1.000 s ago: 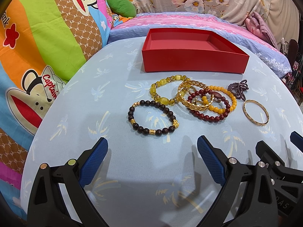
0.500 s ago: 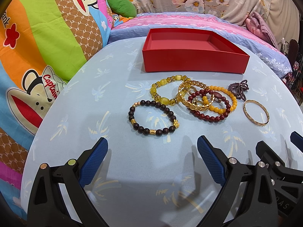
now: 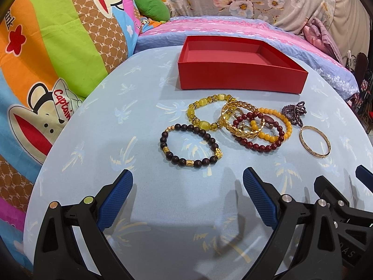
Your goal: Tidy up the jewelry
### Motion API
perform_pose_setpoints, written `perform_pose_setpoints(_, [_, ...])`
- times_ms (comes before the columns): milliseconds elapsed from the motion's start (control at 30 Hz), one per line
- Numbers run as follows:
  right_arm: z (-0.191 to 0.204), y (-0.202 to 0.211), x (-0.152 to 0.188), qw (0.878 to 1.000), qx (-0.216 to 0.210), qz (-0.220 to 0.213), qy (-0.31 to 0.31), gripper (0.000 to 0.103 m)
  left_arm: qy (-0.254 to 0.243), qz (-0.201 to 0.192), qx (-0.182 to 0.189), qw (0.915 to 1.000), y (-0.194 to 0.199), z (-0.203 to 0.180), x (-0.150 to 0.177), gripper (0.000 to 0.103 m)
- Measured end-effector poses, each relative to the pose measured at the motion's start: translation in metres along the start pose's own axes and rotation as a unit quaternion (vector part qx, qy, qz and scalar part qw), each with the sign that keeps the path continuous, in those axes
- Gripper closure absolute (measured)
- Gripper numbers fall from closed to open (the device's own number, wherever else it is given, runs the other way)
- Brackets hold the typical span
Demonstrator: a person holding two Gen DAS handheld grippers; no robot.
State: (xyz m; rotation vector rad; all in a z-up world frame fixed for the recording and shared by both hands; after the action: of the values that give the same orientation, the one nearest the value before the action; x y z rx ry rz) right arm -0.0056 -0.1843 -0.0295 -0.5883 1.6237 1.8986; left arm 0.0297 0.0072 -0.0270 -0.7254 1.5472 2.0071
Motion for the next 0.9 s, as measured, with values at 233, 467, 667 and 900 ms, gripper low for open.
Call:
perform_pose_setpoints(233, [0.001,-0.006,-0.002,1.000,-0.010,0.010,-0.006,0.006,0.022,0.026,0.012,0.9994,-0.007,0.022,0.007,0.012])
perform_pose_setpoints(467, [-0.002,-0.010,-0.007,1.000,-0.013,0.021,-0.006,0.007,0.033,0.041,0.010,0.9986,-0.018,0.035,0.005,0.011])
perform_pose_setpoints(667, [-0.009,-0.017,-0.018,1.000,-0.008,0.019,-0.006,0.007,0.028,0.031,-0.003,0.9991,-0.033,0.037,-0.016,0.011])
perform_pose_setpoints(900, [-0.010,-0.033,-0.030,1.000,-0.007,0.029,-0.003,0.007,0.015,0.036,-0.005,0.9992,-0.053,0.032,-0.030,0.014])
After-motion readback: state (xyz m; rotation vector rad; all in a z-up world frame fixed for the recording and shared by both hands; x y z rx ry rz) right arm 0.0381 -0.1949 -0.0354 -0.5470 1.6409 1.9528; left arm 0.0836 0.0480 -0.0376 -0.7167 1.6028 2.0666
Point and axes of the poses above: each gripper's, at about its wrist camera, not at the fingertips, and y roughly against the way its jaws point, z to its left, x to its underside, the point moved 4 cm from there along -y, roughly the way its jaws point, and after that the axes turned 14 degrees about -x, right-handed, at the moved point
